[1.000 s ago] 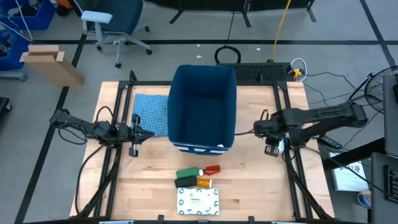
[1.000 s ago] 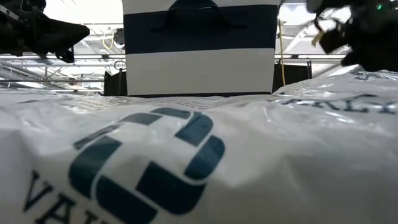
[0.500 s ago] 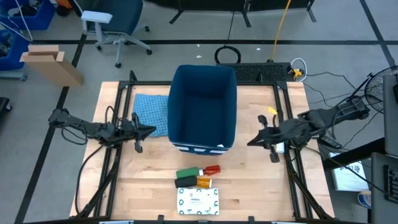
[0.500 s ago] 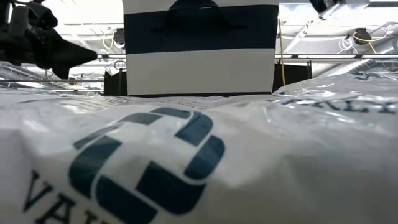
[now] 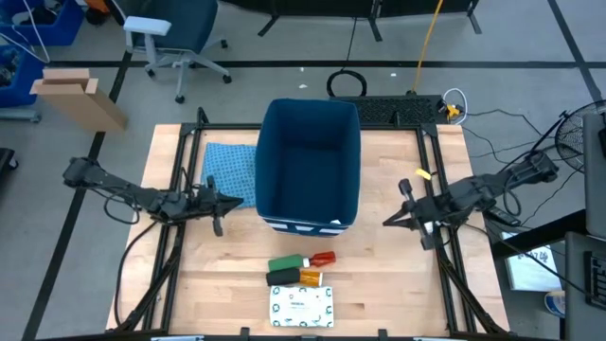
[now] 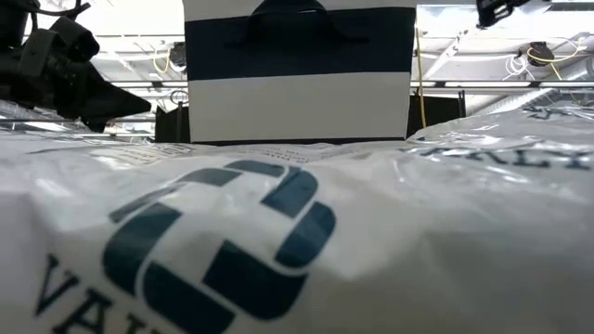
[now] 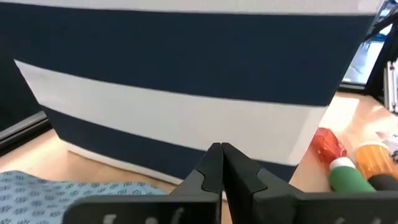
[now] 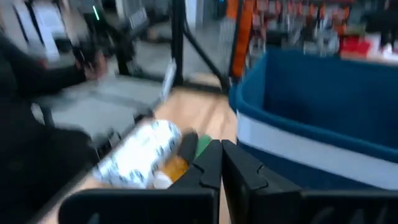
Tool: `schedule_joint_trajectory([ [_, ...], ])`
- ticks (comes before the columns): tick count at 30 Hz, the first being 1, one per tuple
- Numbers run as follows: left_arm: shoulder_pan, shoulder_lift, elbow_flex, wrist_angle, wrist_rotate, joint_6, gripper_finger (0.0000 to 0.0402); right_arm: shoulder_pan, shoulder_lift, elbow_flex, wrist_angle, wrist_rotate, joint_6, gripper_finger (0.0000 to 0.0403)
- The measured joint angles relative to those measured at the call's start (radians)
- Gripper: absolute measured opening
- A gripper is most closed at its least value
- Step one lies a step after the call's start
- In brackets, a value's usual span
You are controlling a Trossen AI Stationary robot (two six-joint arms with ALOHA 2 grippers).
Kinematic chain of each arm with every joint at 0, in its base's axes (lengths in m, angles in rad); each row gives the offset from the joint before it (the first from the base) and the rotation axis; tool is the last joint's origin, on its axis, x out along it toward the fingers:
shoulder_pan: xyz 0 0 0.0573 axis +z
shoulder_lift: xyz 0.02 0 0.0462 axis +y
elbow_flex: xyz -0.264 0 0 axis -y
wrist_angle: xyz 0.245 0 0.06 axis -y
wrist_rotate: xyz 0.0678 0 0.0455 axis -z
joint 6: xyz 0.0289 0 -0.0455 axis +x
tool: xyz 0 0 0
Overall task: Pick & place medical supplies in basket/bin
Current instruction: Put the green bandage into the blue bin
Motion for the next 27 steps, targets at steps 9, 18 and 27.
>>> schedule_joint_trajectory([
  [9, 0.029, 0.155, 0.026, 0.069, -0.016, -0.061, 0.0002, 0.003, -0.184, -0.246, 0.216, 0.036, -0.083, 0.0000],
  [18, 0.127, 0.422, 0.212, 0.018, 0.030, -0.081, 0.0001, 0.003, -0.224, -0.355, 0.212, 0.056, -0.086, 0.0000],
  [27, 0.208, 0.665, 0.355, -0.015, 0.087, -0.073, 0.0001, 0.003, -0.224, -0.367, 0.177, 0.112, -0.094, 0.0000],
])
